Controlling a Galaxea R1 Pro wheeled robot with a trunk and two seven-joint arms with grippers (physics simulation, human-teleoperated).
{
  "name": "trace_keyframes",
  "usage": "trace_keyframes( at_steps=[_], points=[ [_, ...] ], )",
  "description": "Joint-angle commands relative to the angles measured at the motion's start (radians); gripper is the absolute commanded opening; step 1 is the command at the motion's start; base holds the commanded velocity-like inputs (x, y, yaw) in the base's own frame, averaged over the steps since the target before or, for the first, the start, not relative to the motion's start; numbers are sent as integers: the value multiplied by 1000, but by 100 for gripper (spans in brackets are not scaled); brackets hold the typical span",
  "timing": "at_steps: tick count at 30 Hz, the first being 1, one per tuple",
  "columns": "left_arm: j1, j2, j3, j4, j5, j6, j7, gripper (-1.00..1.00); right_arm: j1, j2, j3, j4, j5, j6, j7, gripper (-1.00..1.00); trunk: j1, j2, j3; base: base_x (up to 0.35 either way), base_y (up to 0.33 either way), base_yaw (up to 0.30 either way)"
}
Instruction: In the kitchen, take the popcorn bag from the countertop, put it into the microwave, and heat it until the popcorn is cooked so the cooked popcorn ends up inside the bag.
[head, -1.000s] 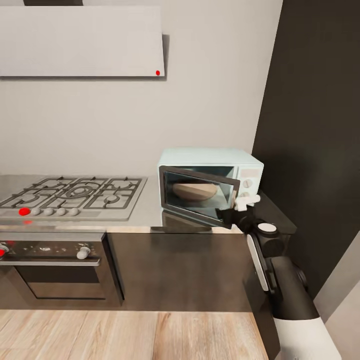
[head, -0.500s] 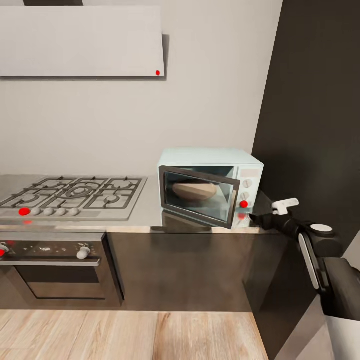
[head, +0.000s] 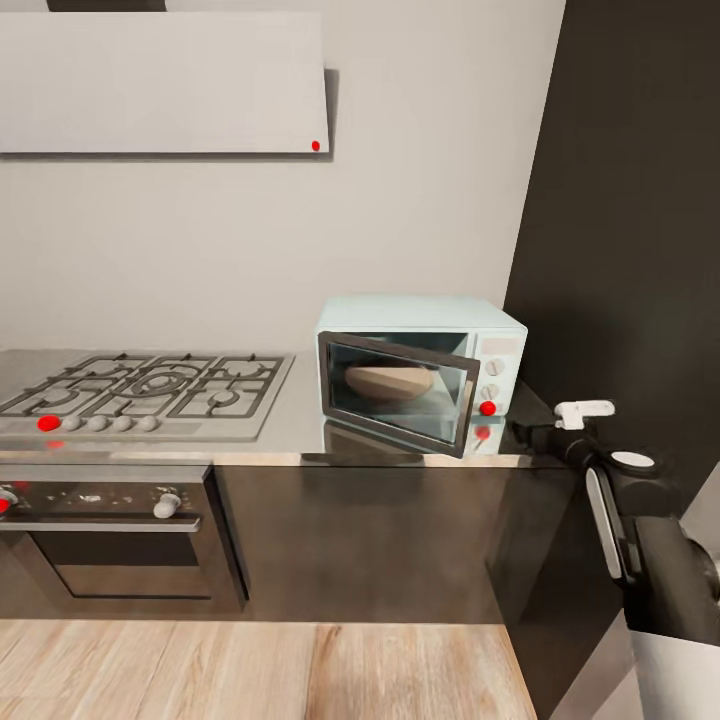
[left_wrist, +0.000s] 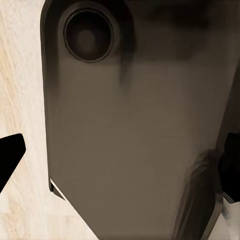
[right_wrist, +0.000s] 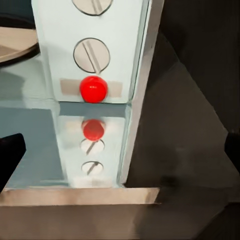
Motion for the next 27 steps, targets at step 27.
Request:
trace_keyframes(
  at_steps=[27],
  points=[
    [0,1,2,-1,6,-1,0,100,0,114,9,-1,16,-10,205,100,0,-1,-1,90,0,0]
  ],
)
